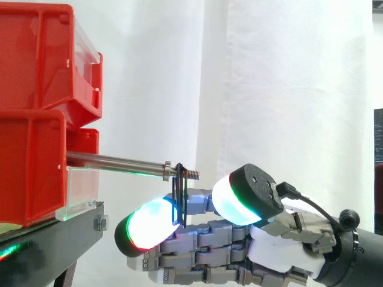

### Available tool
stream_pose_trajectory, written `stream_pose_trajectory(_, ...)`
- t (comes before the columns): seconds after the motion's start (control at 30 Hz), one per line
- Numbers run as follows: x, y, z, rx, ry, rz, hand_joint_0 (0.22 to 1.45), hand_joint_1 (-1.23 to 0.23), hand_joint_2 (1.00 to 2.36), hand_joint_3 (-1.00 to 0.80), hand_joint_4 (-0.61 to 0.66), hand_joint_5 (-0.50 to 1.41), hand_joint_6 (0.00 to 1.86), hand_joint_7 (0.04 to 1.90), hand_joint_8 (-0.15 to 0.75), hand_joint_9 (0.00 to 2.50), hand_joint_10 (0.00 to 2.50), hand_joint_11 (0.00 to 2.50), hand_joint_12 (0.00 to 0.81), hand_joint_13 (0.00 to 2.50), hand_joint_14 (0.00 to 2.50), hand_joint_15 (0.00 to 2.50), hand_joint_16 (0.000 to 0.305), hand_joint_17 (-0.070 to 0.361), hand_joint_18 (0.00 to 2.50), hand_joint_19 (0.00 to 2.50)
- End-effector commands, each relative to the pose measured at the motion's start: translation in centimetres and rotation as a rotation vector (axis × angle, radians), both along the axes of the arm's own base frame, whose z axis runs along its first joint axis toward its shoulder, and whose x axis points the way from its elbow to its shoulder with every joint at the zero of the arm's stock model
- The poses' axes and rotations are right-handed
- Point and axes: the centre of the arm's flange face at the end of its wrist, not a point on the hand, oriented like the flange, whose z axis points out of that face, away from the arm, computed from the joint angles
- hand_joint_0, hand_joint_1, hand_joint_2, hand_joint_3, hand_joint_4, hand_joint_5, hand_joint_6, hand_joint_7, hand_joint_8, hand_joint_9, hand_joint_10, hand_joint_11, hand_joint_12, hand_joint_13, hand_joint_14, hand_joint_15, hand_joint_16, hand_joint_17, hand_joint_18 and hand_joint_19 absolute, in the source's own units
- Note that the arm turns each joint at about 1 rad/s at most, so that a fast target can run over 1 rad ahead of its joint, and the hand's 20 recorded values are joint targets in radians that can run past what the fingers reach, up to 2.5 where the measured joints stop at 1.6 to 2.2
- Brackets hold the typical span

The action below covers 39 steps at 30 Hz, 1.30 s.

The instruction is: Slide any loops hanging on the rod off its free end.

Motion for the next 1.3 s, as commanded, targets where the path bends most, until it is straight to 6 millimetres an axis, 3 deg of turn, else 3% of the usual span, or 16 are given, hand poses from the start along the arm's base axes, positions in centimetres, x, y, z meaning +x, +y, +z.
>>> stream_pose_trajectory(0.0,-0.2,-0.1,-0.2,-0.005,0.023,0.008,0.58,-0.58,1.0,-0.45,0.34,-0.12,0.5,0.92,0.261,0.47,0.0,0.0,0.318,0.31,0.0,0.0,0.051,0.114,0.26,0.06)
stream_pose_trajectory(0.47,-0.1,-0.1,1.5,-0.007,0.004,0.007,0.58,-0.58,1.0,-0.45,0.34,-0.11,0.5,0.94,0.263,0.49,0.0,0.0,0.32,0.32,0.0,0.0,0.051,0.114,0.26,0.06)
stream_pose_trajectory(1.27,-0.2,-0.3,1.6,-0.01,0.003,0.003,0.59,-0.63,1.0,-0.43,0.32,-0.11,0.5,1.02,0.266,0.5,0.0,0.0,0.319,0.32,0.0,0.0,0.05,0.113,0.27,0.06)
